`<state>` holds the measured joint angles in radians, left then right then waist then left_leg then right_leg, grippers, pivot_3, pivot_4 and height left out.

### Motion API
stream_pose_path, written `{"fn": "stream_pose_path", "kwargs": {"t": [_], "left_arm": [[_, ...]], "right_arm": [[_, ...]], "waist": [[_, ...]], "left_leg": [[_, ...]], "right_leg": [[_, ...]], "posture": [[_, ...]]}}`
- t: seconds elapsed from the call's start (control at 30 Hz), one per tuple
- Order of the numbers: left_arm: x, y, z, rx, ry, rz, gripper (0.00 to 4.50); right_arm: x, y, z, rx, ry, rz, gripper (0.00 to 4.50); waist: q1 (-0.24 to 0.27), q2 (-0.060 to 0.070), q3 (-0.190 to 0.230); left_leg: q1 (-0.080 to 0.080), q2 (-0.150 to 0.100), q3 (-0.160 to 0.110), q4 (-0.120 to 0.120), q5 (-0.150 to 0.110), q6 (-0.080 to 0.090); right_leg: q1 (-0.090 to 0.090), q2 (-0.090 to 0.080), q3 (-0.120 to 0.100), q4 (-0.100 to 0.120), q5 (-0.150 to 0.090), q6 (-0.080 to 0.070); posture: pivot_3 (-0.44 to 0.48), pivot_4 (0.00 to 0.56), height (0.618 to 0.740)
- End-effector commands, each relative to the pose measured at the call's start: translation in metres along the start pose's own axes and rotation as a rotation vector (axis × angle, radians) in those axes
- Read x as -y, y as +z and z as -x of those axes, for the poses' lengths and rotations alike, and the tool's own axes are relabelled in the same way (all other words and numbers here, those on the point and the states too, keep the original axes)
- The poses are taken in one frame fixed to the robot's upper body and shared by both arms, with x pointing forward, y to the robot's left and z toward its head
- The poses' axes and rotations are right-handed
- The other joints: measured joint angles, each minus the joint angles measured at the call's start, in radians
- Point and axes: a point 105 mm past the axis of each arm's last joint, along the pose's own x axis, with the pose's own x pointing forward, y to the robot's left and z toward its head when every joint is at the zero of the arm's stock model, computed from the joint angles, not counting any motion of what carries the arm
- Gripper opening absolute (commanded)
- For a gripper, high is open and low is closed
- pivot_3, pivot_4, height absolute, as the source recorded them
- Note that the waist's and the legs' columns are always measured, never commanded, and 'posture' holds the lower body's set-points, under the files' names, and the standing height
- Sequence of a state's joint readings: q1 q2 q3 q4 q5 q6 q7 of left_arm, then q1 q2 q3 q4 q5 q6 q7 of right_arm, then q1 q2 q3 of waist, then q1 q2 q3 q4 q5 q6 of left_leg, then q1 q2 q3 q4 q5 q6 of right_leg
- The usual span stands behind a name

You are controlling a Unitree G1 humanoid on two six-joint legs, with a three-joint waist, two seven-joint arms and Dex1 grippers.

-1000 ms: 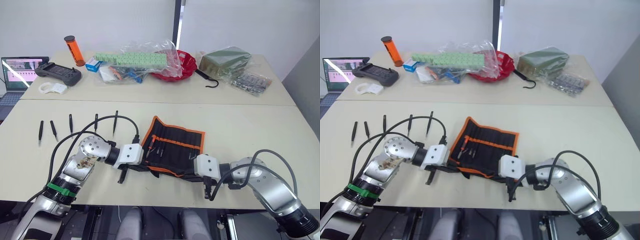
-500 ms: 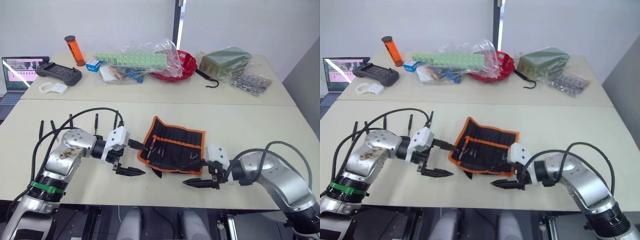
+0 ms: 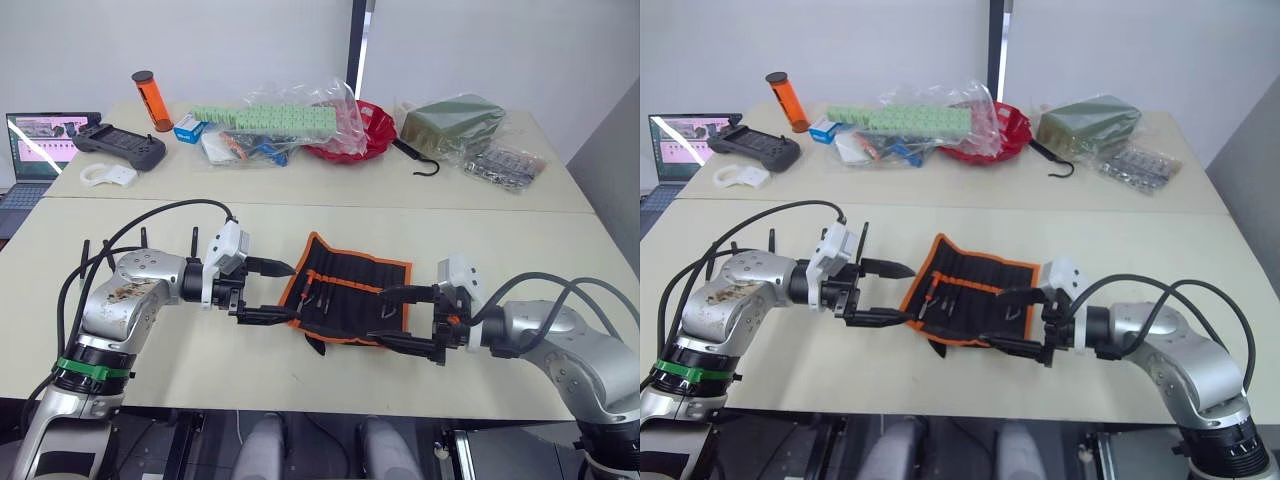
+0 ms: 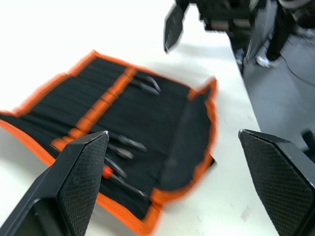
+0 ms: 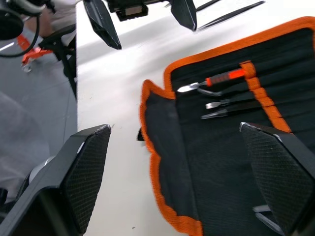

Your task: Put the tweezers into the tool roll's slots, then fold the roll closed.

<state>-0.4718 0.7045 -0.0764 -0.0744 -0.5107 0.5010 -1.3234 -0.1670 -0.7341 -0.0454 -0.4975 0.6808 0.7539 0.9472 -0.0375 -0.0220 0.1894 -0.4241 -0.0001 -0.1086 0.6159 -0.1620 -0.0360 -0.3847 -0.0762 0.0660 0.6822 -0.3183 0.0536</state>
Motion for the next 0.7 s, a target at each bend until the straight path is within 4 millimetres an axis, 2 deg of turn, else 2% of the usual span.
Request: {"fn": "stream_pose_path", "kwargs": {"t": [0.03, 0.1, 0.17, 0.23, 0.33, 0.43, 0.53, 0.63, 0.7], "left_arm": [[0.008, 0.008, -0.002, 0.004, -0.031, -0.073, 4.50], [0.015, 0.001, -0.005, -0.037, -0.060, -0.105, 4.50], [0.021, -0.017, -0.010, -0.130, -0.102, -0.142, 4.50], [0.023, -0.026, -0.014, -0.168, -0.126, -0.159, 4.50], [0.016, -0.014, -0.023, -0.091, -0.104, -0.111, 4.50], [0.007, 0.007, -0.027, 0.025, -0.071, -0.052, 3.66], [0.005, 0.024, -0.026, 0.120, -0.075, 0.003, 2.68], [0.003, 0.029, -0.027, 0.140, -0.069, 0.027, 1.64], [0.001, 0.023, -0.031, 0.114, -0.058, 0.016, 1.03]], "right_arm": [[0.000, 0.001, 0.006, -0.009, -0.015, 0.039, 4.45], [-0.002, -0.001, 0.006, -0.016, -0.008, 0.041, 4.45], [-0.007, -0.011, 0.004, -0.057, 0.012, 0.063, 4.45], [-0.012, -0.018, 0.002, -0.078, 0.029, 0.069, 4.45], [-0.014, -0.019, -0.001, -0.046, 0.035, 0.020, 4.45], [-0.010, -0.012, -0.003, 0.019, 0.014, -0.053, 3.63], [-0.008, 0.000, -0.004, 0.088, 0.018, -0.103, 2.59], [-0.005, 0.003, -0.006, 0.087, 0.004, -0.122, 1.53], [0.001, 0.000, -0.010, 0.063, -0.022, -0.112, 0.94]], "waist": [[-0.001, 0.000, 0.000], [-0.002, 0.000, 0.000], [-0.003, 0.000, 0.000], [-0.002, 0.000, 0.000], [0.002, 0.000, 0.000], [0.007, -0.001, 0.000], [0.003, 0.000, 0.000], [-0.004, 0.000, 0.000], [-0.004, 0.000, 0.000]], "left_leg": [[0.000, 0.000, 0.000, 0.000, 0.000, 0.000], [0.000, 0.000, 0.000, 0.000, 0.000, 0.000], [0.000, 0.000, 0.000, 0.000, 0.000, 0.000], [0.000, 0.000, 0.000, 0.000, 0.000, 0.000], [0.000, 0.000, 0.000, 0.000, 0.000, 0.000], [-0.001, 0.000, 0.000, 0.002, 0.000, 0.000], [-0.001, 0.000, 0.000, 0.003, 0.000, 0.000], [0.000, 0.000, 0.000, 0.002, 0.000, 0.000], [0.000, 0.000, 0.000, 0.002, 0.000, 0.000]], "right_leg": [[0.000, 0.000, 0.000, 0.000, 0.000, 0.000], [0.000, 0.000, 0.000, 0.000, 0.000, 0.000], [0.000, 0.000, 0.000, 0.000, 0.000, 0.000], [0.000, 0.000, 0.000, 0.000, 0.000, 0.000], [0.000, 0.000, 0.000, 0.000, 0.000, 0.000], [0.001, 0.000, 0.000, 0.000, 0.001, 0.001], [0.001, 0.000, 0.000, 0.000, 0.001, 0.001], [0.001, 0.000, 0.000, 0.000, 0.001, 0.001], [0.001, 0.000, 0.000, 0.000, 0.001, 0.001]], "posture": [[0.000, 0.150, 0.740], [0.000, 0.150, 0.740], [0.000, 0.150, 0.740], [0.000, 0.150, 0.740], [0.000, 0.150, 0.740], [0.000, 0.150, 0.740], [0.000, 0.150, 0.740], [0.000, 0.150, 0.740], [0.000, 0.150, 0.740]]}}
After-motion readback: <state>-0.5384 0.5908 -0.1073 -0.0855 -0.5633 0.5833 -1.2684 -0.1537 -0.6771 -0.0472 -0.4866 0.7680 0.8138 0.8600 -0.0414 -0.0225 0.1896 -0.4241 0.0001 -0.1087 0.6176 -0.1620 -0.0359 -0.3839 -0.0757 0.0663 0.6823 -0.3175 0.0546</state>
